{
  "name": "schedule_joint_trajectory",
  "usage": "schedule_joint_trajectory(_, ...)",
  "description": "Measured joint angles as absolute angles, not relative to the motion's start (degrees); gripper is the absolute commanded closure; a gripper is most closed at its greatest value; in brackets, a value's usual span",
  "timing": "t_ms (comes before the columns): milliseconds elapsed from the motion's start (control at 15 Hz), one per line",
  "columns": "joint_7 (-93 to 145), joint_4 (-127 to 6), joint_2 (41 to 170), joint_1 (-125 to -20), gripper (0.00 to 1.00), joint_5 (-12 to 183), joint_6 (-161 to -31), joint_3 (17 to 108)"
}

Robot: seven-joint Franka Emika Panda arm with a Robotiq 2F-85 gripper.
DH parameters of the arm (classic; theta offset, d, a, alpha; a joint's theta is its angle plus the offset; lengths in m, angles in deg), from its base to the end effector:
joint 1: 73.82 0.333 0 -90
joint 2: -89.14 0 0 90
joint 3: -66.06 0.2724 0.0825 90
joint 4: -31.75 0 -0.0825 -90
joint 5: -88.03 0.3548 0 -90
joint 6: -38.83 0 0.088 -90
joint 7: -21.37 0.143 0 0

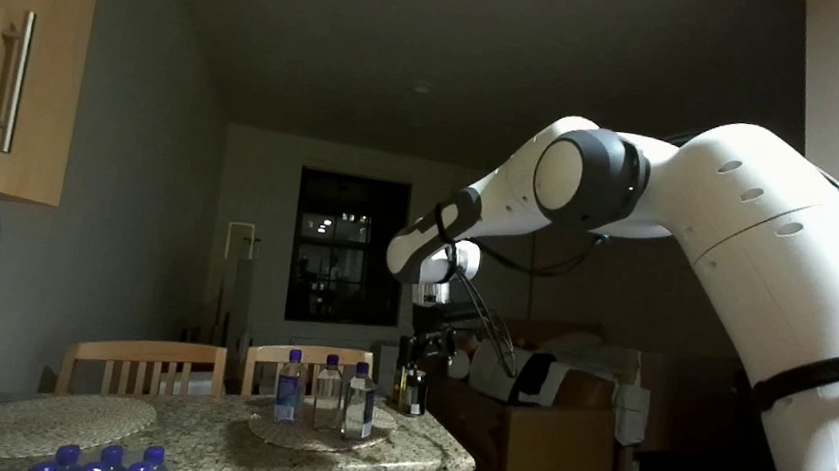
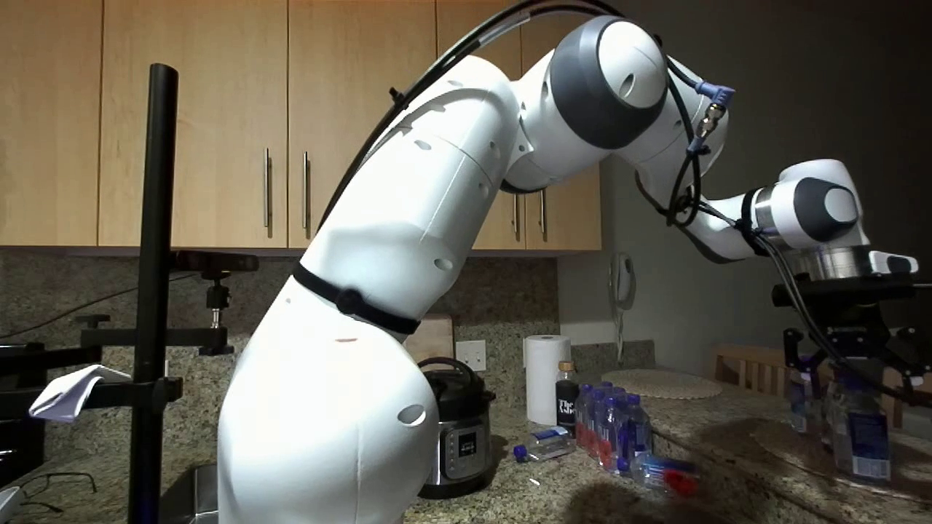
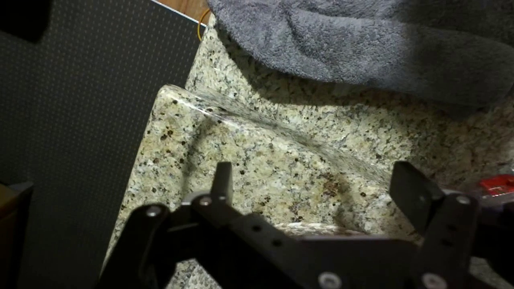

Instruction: Fold the grey towel

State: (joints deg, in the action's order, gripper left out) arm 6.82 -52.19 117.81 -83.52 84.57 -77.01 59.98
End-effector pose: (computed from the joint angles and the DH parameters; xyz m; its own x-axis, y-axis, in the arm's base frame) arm 0.6344 -0.1759 0.3363 0.9994 0.0193 0.0280 0.0159 -0.9930 0.1172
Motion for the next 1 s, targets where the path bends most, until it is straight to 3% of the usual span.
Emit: schedule_joint_trajectory(1000, 5.81, -50.31, 121.88, -89.67, 0.0, 88.01, -76.57, 60.32)
